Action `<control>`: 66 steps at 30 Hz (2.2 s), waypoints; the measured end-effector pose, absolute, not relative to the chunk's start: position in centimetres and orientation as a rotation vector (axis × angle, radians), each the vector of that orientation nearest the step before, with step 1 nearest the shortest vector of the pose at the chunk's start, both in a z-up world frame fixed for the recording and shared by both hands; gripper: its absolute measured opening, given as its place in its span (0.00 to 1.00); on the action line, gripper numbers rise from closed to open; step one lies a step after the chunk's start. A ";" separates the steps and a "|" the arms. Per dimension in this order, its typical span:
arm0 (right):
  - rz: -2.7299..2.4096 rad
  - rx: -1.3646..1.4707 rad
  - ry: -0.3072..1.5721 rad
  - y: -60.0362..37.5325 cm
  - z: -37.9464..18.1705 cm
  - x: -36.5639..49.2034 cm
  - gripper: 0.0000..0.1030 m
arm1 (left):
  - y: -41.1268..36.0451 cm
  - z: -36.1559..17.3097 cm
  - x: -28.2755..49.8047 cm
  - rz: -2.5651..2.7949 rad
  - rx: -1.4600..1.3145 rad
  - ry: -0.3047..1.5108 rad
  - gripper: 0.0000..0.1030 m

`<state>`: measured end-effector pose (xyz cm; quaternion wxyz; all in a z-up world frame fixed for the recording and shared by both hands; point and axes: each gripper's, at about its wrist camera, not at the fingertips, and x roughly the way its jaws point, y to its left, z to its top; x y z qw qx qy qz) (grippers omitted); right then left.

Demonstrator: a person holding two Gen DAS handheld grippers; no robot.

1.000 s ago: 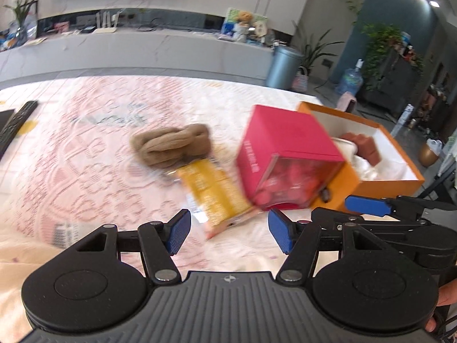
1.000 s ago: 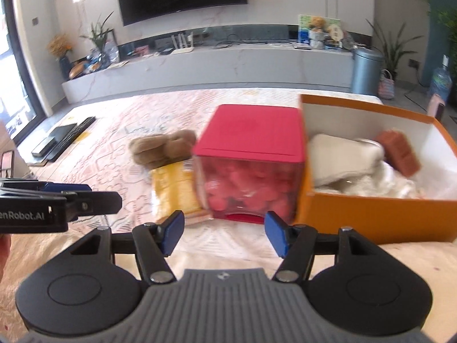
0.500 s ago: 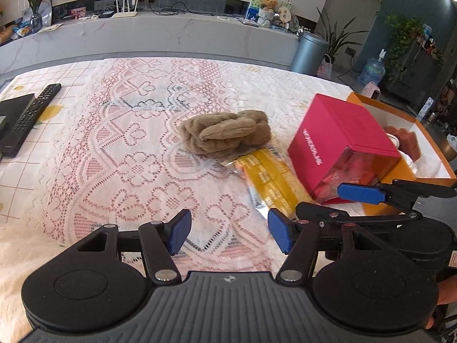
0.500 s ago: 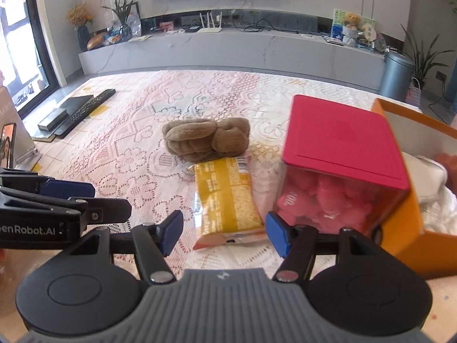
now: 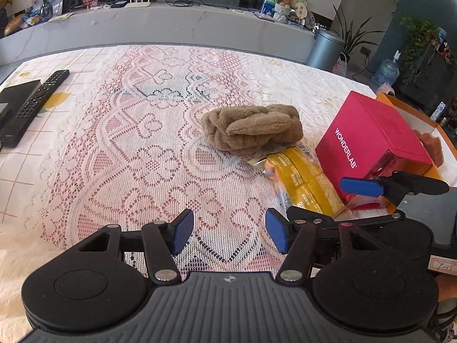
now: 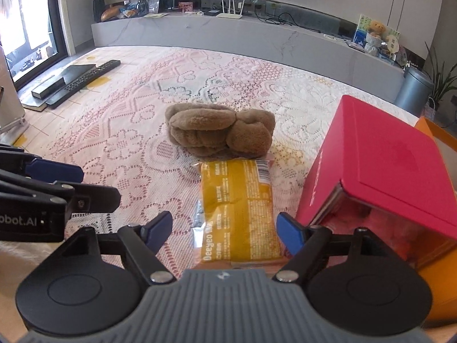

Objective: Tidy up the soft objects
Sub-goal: 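Move both tools back toward the yellow snack packet on the bed, then grasp the yellow snack packet with the right gripper while the left gripper grasps the brown plush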

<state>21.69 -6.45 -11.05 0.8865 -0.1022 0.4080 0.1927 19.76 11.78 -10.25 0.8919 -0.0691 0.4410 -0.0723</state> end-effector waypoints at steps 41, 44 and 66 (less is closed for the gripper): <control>0.403 -0.172 0.724 -8.3 -5.2 18.7 0.43 | 10.7 -6.5 17.9 -0.232 -0.082 0.750 0.64; 0.398 -0.168 0.699 -8.9 -4.0 20.0 0.43 | 10.5 -5.7 18.7 -0.255 -0.042 0.717 0.64; 0.426 -0.190 0.782 -7.1 -5.4 28.4 0.44 | 4.3 -12.1 28.2 -0.321 0.456 0.777 0.66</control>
